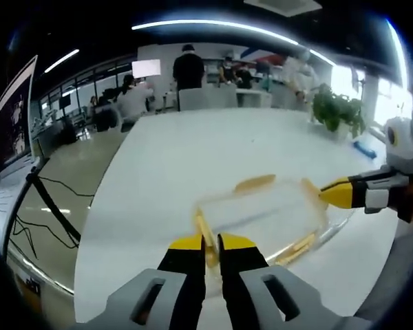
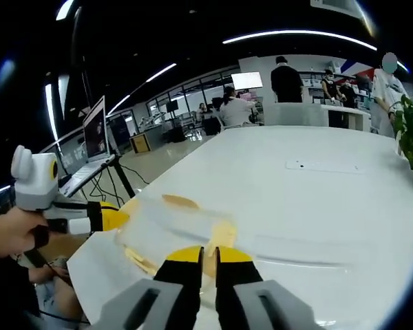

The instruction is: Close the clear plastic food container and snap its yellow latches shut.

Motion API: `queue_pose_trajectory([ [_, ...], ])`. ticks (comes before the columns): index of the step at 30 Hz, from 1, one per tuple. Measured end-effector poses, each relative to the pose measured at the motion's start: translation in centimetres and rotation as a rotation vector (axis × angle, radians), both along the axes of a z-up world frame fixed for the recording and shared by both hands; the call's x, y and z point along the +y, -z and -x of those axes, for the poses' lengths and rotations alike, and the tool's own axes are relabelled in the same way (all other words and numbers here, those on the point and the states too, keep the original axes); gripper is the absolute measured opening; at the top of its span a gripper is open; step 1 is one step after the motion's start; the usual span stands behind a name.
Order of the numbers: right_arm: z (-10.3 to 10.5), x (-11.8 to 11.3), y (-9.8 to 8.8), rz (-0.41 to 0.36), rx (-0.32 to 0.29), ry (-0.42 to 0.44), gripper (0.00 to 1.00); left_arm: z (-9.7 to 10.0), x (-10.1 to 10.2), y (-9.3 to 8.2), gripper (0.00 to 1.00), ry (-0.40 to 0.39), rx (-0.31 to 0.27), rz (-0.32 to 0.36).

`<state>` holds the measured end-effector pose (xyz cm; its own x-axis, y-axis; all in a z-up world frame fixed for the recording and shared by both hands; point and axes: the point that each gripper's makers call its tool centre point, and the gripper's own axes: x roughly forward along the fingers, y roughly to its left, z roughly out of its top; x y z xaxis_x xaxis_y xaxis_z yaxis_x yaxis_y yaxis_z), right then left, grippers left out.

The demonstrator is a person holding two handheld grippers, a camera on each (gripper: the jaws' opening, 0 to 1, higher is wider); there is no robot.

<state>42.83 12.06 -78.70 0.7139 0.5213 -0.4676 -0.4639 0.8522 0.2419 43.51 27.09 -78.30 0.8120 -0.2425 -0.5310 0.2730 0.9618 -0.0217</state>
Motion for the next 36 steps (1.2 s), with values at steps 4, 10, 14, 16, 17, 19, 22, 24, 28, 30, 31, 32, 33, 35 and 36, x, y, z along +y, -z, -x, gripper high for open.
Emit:
queue_pose_trajectory([
  [4, 0.2, -1.3, 0.1, 0.015, 0.005, 0.013, 0.02, 0.0, -1.3, 0.0, 0.03, 0.025, -0.001, 0.002],
  [10, 0.2, -3.0, -0.1, 0.022, 0.005, 0.037, 0.02, 0.0, -3.0, 0.2, 0.03, 0.053, 0.005, 0.007],
  [14, 0.3, -4.3, -0.2, 0.026, 0.006, 0.052, 0.02, 0.0, -4.3, 0.4, 0.04, 0.071, 0.009, 0.019],
  [16, 0.3, -5.1, -0.2, 0.029, 0.007, 0.063, 0.02, 0.0, -5.0, 0.4, 0.04, 0.075, 0.009, 0.029],
  [17, 0.3, -5.5, -0.1, 0.03, 0.008, 0.066, 0.02, 0.0, -5.4, 0.4, 0.04, 0.076, 0.009, 0.033],
  [19, 0.4, -6.1, -0.1, 0.039, 0.008, 0.067, 0.02, 0.0, -6.1, 0.4, 0.04, 0.083, 0.012, 0.039],
  [22, 0.5, -7.1, -0.1, 0.038, 0.008, 0.079, 0.02, 0.0, -7.1, 0.3, 0.04, 0.099, 0.009, 0.047],
  [24, 0.5, -7.7, 0.0, 0.044, 0.009, 0.088, 0.02, 0.0, -7.7, 0.2, 0.04, 0.106, 0.007, 0.053],
  [28, 0.6, -8.8, 0.1, 0.061, 0.014, 0.096, 0.02, 0.0, -8.9, 0.2, 0.04, 0.119, 0.004, 0.053],
  [30, 0.7, -9.3, 0.1, 0.064, 0.015, 0.1, 0.02, 0.1, -9.4, 0.3, 0.04, 0.125, 0.006, 0.061],
  [31, 0.8, -9.7, 0.1, 0.067, 0.014, 0.105, 0.01, 0.1, -9.7, 0.3, 0.04, 0.129, 0.01, 0.068],
  [32, 0.8, -10.0, 0.1, 0.069, 0.015, 0.108, 0.01, 0.2, -10.0, 0.3, 0.04, 0.132, 0.01, 0.071],
  [33, 0.8, -10.3, 0.2, 0.074, 0.016, 0.114, 0.01, 0.2, -10.4, 0.3, 0.04, 0.136, 0.01, 0.074],
  [35, 0.8, -10.9, 0.2, 0.075, 0.017, 0.124, 0.01, 0.2, -10.8, 0.4, 0.04, 0.139, 0.011, 0.077],
  [36, 0.8, -11.1, 0.2, 0.076, 0.018, 0.127, 0.01, 0.2, -11.0, 0.4, 0.04, 0.141, 0.012, 0.079],
])
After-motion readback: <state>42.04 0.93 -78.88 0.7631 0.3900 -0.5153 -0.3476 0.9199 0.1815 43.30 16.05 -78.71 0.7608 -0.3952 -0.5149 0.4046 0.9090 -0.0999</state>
